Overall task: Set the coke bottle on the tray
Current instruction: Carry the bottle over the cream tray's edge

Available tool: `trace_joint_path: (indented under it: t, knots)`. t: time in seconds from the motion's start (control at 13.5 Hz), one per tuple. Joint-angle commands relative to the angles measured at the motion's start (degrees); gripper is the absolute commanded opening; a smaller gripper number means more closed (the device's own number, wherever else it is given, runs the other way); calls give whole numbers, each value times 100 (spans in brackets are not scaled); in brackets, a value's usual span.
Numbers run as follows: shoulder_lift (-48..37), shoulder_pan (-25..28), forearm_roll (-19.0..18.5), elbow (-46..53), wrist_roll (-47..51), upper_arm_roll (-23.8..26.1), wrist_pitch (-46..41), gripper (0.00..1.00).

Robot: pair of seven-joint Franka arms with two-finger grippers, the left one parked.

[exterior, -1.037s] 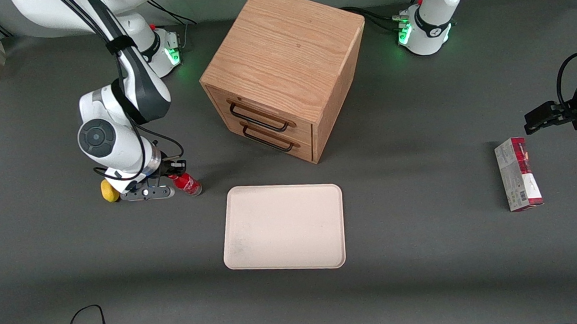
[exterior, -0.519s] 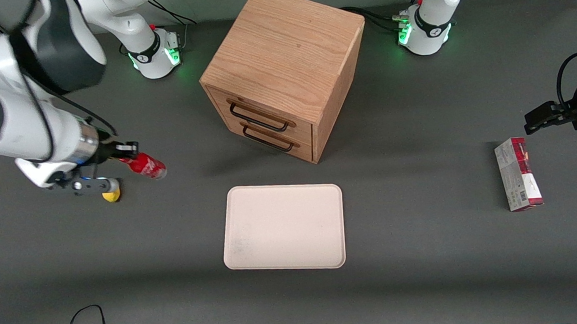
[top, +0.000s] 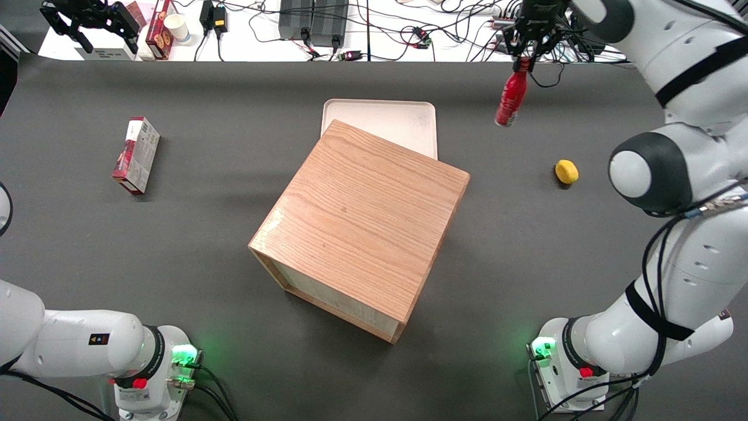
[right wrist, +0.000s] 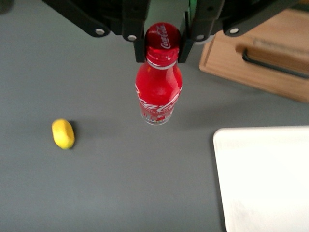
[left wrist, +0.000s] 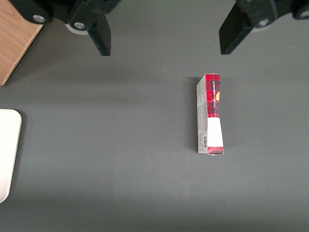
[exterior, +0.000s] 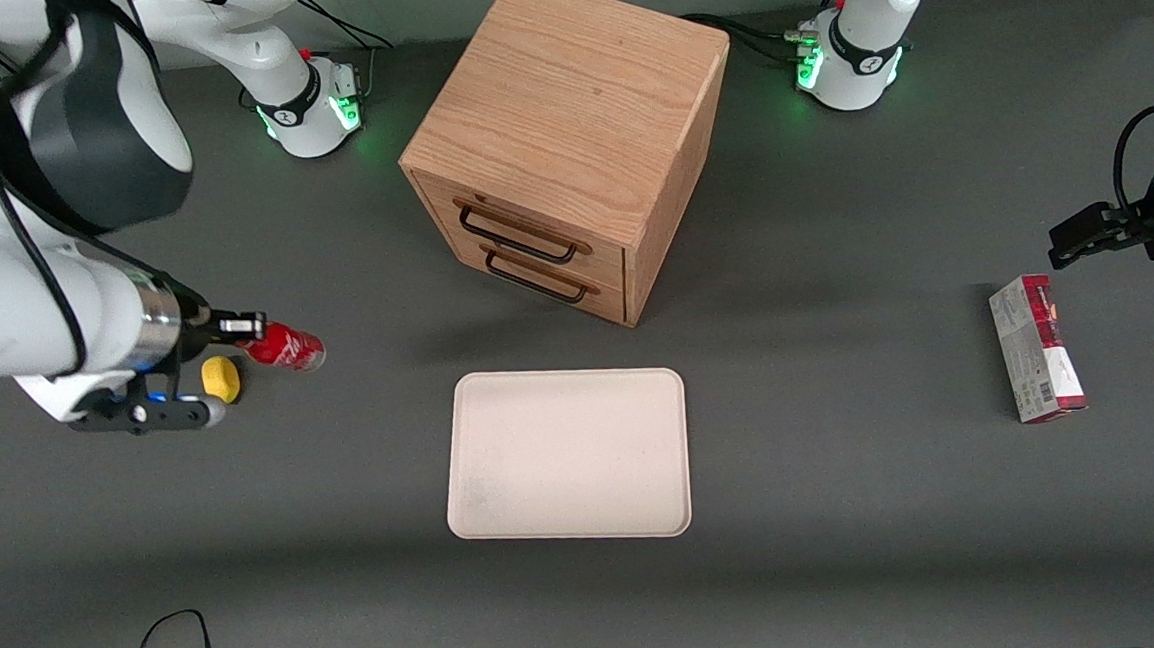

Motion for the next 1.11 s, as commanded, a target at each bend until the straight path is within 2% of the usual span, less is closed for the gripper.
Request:
trace_joint_path:
  t: [0.0,0.22,0.44,1.04]
  knots:
    - [1032,8,4,918,1097,414,578,0]
    - [1516,122,-5,954,1987,512,1817,0]
    - [1825,289,-66,954,2489,495,2540,0]
    - [2185,658,-259,954,3000,416,3087,0]
